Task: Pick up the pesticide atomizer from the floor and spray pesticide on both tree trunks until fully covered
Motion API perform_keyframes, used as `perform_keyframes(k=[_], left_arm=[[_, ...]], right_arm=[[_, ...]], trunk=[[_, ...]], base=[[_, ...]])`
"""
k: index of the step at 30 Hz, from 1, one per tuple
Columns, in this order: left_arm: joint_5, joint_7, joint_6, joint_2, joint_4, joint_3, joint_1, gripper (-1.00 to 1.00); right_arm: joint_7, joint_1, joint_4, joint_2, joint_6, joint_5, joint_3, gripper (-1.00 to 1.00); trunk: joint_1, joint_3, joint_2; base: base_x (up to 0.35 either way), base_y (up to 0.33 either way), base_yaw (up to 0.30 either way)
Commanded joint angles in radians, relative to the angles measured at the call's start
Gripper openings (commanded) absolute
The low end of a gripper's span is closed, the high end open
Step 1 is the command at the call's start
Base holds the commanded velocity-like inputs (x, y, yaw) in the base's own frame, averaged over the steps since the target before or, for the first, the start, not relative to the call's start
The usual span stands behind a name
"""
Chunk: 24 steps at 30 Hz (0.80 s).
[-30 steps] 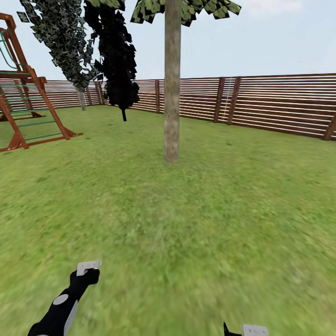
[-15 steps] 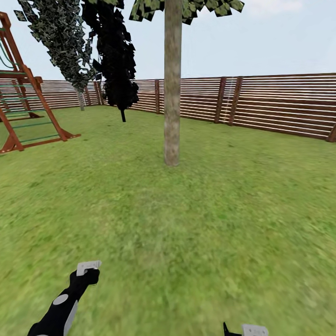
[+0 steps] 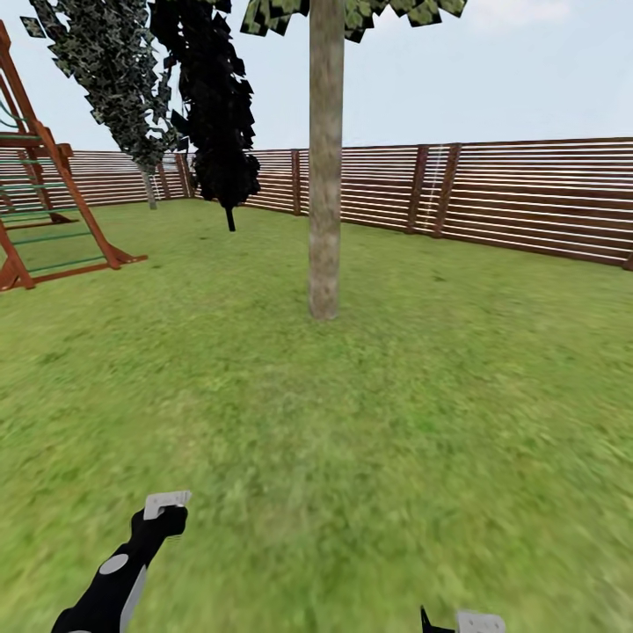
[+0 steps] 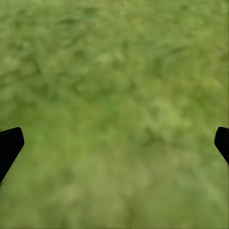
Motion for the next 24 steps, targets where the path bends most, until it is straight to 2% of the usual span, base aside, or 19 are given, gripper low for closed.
perform_keyframes(k=[1,24], left_arm=[[0.0,-0.001,0.0,0.0,-0.001,0.0,0.0,-1.0],[-0.001,-0.001,-0.001,-0.001,0.0,-0.001,0.0,-1.0]], right_arm=[[0.0,0.0,0.0,0.0,0.0,0.0,0.0,1.0],[0.0,0.0,0.0,0.0,0.0,0.001,0.0,1.0]], trunk=[[0.0,0.0,0.0],[0.0,0.0,0.0]], base=[[0.338,0.0,0.0],[0.338,0.0,0.0]])
